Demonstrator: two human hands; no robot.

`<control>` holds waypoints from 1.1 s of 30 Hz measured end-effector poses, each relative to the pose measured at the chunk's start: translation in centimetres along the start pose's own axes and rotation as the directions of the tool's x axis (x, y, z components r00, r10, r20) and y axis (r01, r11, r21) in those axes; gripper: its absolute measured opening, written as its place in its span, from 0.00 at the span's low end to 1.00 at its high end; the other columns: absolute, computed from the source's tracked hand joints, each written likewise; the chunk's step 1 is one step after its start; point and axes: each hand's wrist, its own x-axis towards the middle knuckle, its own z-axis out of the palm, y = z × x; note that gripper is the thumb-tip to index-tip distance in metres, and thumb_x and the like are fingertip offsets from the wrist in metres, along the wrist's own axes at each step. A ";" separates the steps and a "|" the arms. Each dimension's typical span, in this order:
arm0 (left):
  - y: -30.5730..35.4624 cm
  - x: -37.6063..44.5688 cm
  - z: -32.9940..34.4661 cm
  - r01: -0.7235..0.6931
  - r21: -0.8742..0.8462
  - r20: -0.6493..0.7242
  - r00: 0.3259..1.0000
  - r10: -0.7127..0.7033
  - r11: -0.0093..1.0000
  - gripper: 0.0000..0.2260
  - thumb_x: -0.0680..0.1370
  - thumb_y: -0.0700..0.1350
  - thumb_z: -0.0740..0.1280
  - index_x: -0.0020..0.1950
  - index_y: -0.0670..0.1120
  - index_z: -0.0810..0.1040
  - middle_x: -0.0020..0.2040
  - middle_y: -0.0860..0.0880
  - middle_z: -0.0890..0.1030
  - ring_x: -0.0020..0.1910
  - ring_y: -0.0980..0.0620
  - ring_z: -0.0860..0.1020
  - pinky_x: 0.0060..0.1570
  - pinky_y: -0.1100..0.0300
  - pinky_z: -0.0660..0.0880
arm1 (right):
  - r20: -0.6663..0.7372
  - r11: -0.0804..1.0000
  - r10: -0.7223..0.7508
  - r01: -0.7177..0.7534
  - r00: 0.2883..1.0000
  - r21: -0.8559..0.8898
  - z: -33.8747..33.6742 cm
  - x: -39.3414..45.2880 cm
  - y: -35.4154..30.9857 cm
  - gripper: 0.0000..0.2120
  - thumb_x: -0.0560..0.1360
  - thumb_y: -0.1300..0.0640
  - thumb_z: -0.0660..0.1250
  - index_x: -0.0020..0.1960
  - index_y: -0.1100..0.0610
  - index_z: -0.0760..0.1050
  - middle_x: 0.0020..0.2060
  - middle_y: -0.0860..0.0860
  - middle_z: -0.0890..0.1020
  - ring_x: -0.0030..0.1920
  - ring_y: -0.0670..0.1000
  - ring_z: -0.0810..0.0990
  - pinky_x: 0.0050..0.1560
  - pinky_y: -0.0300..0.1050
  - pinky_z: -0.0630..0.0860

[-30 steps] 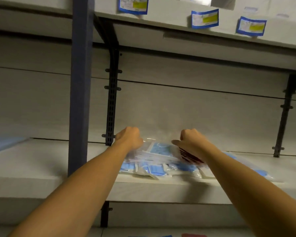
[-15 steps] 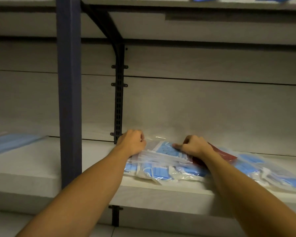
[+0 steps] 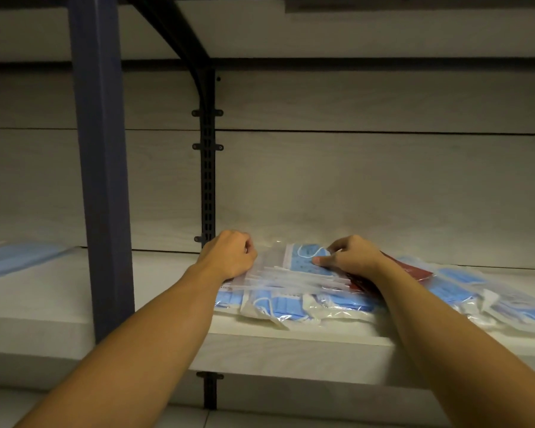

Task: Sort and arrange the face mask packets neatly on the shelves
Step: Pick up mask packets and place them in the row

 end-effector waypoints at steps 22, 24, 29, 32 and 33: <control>1.1 -0.7 0.1 -0.096 -0.252 0.389 0.901 0.192 0.963 0.32 0.67 0.78 0.63 0.69 0.69 0.73 0.70 0.63 0.66 0.73 0.55 0.57 0.74 0.40 0.55 | -0.385 0.595 0.100 0.254 0.918 0.762 -1.4 -1.0 -0.3 0.26 0.76 0.59 0.75 0.72 0.53 0.72 0.56 0.56 0.80 0.45 0.49 0.81 0.51 0.51 0.81; 0.8 -0.5 0.2 -0.097 -0.270 0.388 0.900 0.201 0.958 0.31 0.64 0.78 0.64 0.64 0.68 0.78 0.68 0.63 0.69 0.72 0.56 0.59 0.75 0.42 0.56 | -0.372 0.566 0.119 0.245 0.921 0.787 -1.5 -1.1 -0.5 0.25 0.76 0.59 0.74 0.71 0.53 0.73 0.52 0.54 0.81 0.44 0.49 0.82 0.47 0.50 0.81; 0.5 -0.4 0.2 0.060 -0.498 0.331 0.935 0.126 0.865 0.05 0.77 0.56 0.72 0.50 0.59 0.85 0.59 0.56 0.78 0.61 0.54 0.75 0.66 0.52 0.71 | -0.323 0.482 0.127 0.227 0.938 0.846 -1.7 -0.9 -0.4 0.22 0.77 0.61 0.73 0.69 0.52 0.74 0.48 0.52 0.83 0.43 0.52 0.85 0.43 0.50 0.82; 0.7 -0.6 0.1 0.122 -0.541 0.280 0.959 0.041 0.832 0.10 0.76 0.58 0.73 0.45 0.52 0.85 0.46 0.55 0.82 0.47 0.56 0.80 0.47 0.63 0.73 | -0.318 0.455 0.116 0.235 0.941 0.859 -1.7 -0.9 -0.4 0.20 0.77 0.63 0.72 0.66 0.49 0.73 0.45 0.51 0.83 0.35 0.47 0.85 0.33 0.43 0.80; 0.6 -0.5 0.1 0.139 -0.525 0.270 0.963 0.009 0.840 0.10 0.75 0.57 0.74 0.45 0.51 0.84 0.42 0.55 0.81 0.41 0.57 0.78 0.41 0.66 0.72 | -0.316 0.454 0.108 0.236 0.943 0.859 -1.7 -0.8 -0.3 0.20 0.77 0.63 0.72 0.65 0.49 0.73 0.45 0.51 0.83 0.34 0.46 0.85 0.32 0.42 0.80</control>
